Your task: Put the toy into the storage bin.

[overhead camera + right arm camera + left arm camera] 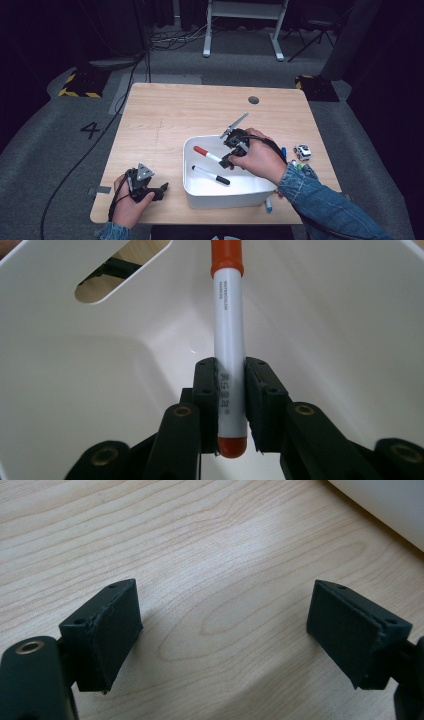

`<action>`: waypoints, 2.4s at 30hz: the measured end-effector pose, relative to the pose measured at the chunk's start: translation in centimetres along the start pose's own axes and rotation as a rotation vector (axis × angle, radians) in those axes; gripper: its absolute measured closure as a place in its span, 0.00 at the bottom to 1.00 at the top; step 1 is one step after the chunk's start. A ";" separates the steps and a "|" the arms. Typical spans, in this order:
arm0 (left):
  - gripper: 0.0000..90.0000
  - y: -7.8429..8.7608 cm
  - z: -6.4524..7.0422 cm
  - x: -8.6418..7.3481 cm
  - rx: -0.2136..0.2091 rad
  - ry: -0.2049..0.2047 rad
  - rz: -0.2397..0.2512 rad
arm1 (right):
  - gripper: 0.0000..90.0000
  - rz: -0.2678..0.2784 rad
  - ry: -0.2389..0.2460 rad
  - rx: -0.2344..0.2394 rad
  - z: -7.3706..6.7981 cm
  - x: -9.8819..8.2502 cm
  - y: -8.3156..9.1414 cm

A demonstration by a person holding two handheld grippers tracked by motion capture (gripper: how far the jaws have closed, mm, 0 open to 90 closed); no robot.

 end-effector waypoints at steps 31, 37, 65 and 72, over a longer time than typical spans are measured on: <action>0.16 0.0 0.0 0.0 0.002 0.000 -0.001 | 0.85 0.001 0.009 -0.025 1.0 2.2 -3.5; 0.16 0.0 0.0 0.0 0.004 0.000 -0.001 | 0.85 -0.042 0.004 -0.045 1.5 1.4 -4.6; 0.16 0.0 -0.1 0.0 0.004 -0.007 -0.004 | 0.65 0.184 0.009 -0.060 1.3 -2.1 2.4; 0.16 -0.1 -0.1 0.1 0.002 -0.005 -0.005 | 0.64 0.259 -0.037 -0.099 1.6 -4.8 6.1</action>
Point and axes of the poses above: each handheld gripper's, and its own axes: y roughly backward along the jaws, x roughly out of its top, z roughly to its right, the point moved 7 cm from there along -y, roughly forward along the jaws, and after that the axes turned 6 degrees about x, right-handed, at the moved point
